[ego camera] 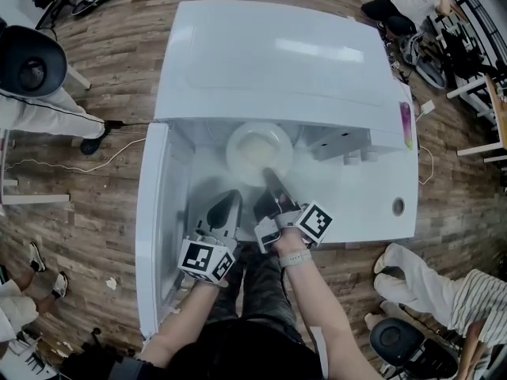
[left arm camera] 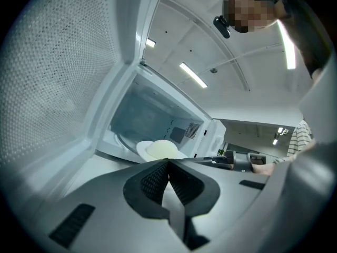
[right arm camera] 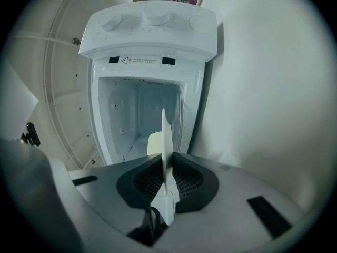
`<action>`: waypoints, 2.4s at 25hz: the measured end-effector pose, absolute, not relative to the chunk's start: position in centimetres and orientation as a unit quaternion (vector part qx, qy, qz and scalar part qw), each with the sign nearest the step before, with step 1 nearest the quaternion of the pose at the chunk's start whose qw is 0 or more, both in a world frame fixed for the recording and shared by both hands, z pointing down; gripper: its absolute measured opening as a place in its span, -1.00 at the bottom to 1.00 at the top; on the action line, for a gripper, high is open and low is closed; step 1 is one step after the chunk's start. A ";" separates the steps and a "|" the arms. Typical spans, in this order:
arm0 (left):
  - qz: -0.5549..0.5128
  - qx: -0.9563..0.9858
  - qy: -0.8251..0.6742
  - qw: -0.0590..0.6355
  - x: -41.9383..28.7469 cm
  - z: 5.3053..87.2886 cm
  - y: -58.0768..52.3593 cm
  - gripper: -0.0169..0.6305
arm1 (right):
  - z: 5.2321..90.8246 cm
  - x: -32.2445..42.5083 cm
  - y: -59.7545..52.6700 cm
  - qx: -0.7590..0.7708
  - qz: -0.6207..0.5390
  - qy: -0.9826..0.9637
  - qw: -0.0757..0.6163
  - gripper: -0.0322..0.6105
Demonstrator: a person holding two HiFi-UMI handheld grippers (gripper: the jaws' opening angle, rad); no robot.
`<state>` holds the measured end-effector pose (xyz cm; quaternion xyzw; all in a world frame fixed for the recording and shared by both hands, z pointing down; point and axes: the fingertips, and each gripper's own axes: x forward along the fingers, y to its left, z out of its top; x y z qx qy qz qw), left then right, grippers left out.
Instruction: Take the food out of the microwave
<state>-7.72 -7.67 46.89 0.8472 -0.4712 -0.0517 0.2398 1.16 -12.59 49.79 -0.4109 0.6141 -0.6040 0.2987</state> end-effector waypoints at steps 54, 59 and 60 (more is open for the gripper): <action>-0.042 0.851 -0.480 0.209 3.5 45.9 0.9 -0.92 | 50.0 8.9 -0.1 -0.361 -0.639 0.625 0.265 -0.75; -0.041 0.851 -0.480 0.211 4.3 46.4 2.3 -0.92 | 50.8 9.8 1.4 -0.363 -0.644 0.618 0.266 -0.75; -0.041 0.850 -0.480 0.212 4.4 46.5 2.5 -0.92 | 51.0 9.9 1.5 -0.364 -0.645 0.617 0.266 -0.75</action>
